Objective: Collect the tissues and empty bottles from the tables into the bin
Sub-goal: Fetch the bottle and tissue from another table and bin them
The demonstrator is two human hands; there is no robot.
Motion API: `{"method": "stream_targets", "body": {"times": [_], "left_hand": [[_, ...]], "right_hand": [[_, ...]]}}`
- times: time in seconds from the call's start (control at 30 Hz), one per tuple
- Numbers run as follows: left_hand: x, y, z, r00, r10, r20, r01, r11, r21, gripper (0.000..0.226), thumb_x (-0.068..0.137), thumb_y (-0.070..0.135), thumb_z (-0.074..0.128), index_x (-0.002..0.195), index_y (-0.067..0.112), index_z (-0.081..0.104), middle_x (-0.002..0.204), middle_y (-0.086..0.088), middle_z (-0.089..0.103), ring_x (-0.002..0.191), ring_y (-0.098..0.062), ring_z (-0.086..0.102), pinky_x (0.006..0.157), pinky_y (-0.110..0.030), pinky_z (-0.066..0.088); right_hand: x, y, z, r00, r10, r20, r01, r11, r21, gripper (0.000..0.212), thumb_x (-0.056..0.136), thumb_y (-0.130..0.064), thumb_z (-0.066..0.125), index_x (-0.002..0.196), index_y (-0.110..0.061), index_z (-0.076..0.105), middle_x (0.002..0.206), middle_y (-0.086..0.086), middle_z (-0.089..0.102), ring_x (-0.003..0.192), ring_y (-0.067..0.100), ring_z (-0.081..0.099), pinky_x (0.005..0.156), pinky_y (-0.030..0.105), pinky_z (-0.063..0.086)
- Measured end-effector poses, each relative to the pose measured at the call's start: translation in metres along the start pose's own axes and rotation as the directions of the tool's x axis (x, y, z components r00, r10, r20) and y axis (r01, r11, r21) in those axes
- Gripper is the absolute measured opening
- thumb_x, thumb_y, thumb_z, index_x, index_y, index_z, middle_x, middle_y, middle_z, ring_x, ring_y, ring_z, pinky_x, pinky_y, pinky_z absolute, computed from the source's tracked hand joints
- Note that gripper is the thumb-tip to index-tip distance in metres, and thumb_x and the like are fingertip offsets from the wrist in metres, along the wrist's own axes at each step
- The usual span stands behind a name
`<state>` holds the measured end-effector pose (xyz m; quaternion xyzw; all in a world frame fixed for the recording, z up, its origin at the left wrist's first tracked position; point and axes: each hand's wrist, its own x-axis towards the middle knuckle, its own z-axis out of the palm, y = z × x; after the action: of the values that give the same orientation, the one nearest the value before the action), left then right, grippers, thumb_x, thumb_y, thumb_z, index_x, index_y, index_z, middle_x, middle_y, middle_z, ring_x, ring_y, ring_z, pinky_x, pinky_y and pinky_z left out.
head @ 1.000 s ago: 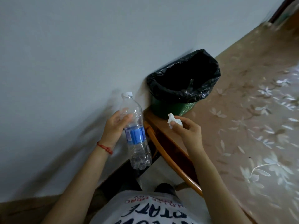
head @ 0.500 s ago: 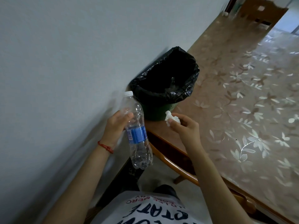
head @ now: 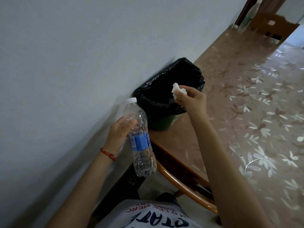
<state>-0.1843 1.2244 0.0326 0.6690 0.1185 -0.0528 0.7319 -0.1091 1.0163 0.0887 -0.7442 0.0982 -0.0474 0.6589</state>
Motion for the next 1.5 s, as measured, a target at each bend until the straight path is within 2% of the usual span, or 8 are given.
{"method": "stream_targets", "body": {"times": [0.23, 0.57, 0.77, 0.9, 1.03, 1.23, 1.4, 1.5], "left_hand": [[0.002, 0.001, 0.004, 1.000, 0.022, -0.022, -0.022, 1.000, -0.012, 0.052, 0.054, 0.051, 0.064, 0.100, 0.027, 0.060, 0.090, 0.001, 0.067, 0.076, -0.004, 0.067, 0.074, -0.029, 0.048], [-0.002, 0.006, 0.013, 0.997, 0.078, -0.018, -0.077, 0.997, 0.028, 0.040, 0.059, 0.051, 0.062, 0.091, 0.027, 0.063, 0.088, 0.004, 0.068, 0.085, -0.014, 0.065, 0.085, -0.041, 0.049], [-0.002, 0.017, 0.025, 0.994, 0.106, -0.013, -0.105, 0.993, 0.052, 0.074, 0.057, 0.053, 0.061, 0.115, 0.006, 0.058, 0.088, 0.005, 0.067, 0.079, -0.006, 0.066, 0.087, -0.043, 0.050], [0.000, 0.029, 0.031, 0.994, 0.107, 0.017, -0.108, 0.991, 0.082, 0.053, 0.057, 0.055, 0.061, 0.102, 0.027, 0.061, 0.092, 0.005, 0.068, 0.086, -0.010, 0.066, 0.090, -0.043, 0.050], [0.006, 0.048, 0.042, 0.987, 0.159, 0.027, -0.160, 0.985, 0.060, 0.041, 0.056, 0.054, 0.060, 0.091, 0.031, 0.062, 0.091, 0.001, 0.066, 0.089, -0.017, 0.064, 0.087, -0.040, 0.051], [0.030, 0.075, 0.054, 0.975, 0.224, 0.009, -0.224, 0.974, -0.024, 0.038, 0.058, 0.050, 0.066, 0.084, 0.023, 0.065, 0.080, 0.003, 0.069, 0.077, -0.012, 0.065, 0.078, -0.035, 0.052], [0.052, 0.102, 0.066, 0.943, 0.328, -0.058, -0.326, 0.944, 0.047, 0.084, 0.057, 0.060, 0.061, 0.118, 0.003, 0.055, 0.086, 0.006, 0.065, 0.083, -0.011, 0.064, 0.086, -0.037, 0.052], [0.061, 0.119, 0.074, 0.922, 0.375, -0.092, -0.370, 0.926, 0.072, 0.086, 0.057, 0.062, 0.061, 0.118, 0.002, 0.054, 0.084, 0.006, 0.063, 0.085, -0.015, 0.064, 0.087, -0.041, 0.052]], "right_hand": [[0.022, -0.004, 0.003, 1.000, -0.025, -0.006, 0.024, 0.991, -0.135, 0.047, 0.079, -0.029, 0.071, 0.121, -0.012, 0.058, 0.109, 0.003, 0.067, 0.096, 0.013, 0.064, 0.089, 0.028, 0.052], [-0.021, 0.005, -0.018, 0.980, -0.198, 0.009, 0.189, 0.922, -0.337, 0.042, 0.083, -0.027, 0.067, 0.122, -0.014, 0.057, 0.121, 0.002, 0.062, 0.108, 0.010, 0.057, 0.088, 0.017, 0.047], [-0.066, 0.045, -0.040, 0.908, -0.385, 0.166, 0.392, 0.640, -0.661, 0.039, 0.087, -0.026, 0.059, 0.122, -0.009, 0.056, 0.123, 0.010, 0.058, 0.111, 0.022, 0.055, 0.089, 0.026, 0.040], [-0.079, 0.079, -0.053, 0.886, -0.363, 0.287, 0.434, 0.437, -0.788, 0.042, 0.085, -0.028, 0.061, 0.122, -0.008, 0.055, 0.126, 0.014, 0.057, 0.115, 0.028, 0.055, 0.084, 0.039, 0.051], [-0.083, 0.096, -0.060, 0.887, -0.316, 0.337, 0.439, 0.351, -0.827, 0.042, 0.086, -0.032, 0.059, 0.120, -0.008, 0.056, 0.124, 0.016, 0.058, 0.113, 0.029, 0.056, 0.080, 0.040, 0.056], [-0.082, 0.107, -0.065, 0.903, -0.272, 0.334, 0.416, 0.353, -0.838, 0.045, 0.084, -0.030, 0.065, 0.121, -0.007, 0.055, 0.126, 0.016, 0.057, 0.115, 0.030, 0.056, 0.086, 0.042, 0.054], [-0.081, 0.109, -0.061, 0.913, -0.244, 0.326, 0.400, 0.379, -0.835, 0.046, 0.084, -0.029, 0.064, 0.124, -0.010, 0.054, 0.129, 0.012, 0.055, 0.118, 0.027, 0.053, 0.086, 0.041, 0.054], [-0.081, 0.112, -0.059, 0.917, -0.224, 0.329, 0.394, 0.396, -0.829, 0.046, 0.085, -0.031, 0.062, 0.126, -0.011, 0.053, 0.131, 0.010, 0.054, 0.119, 0.025, 0.052, 0.088, 0.039, 0.051]]}}
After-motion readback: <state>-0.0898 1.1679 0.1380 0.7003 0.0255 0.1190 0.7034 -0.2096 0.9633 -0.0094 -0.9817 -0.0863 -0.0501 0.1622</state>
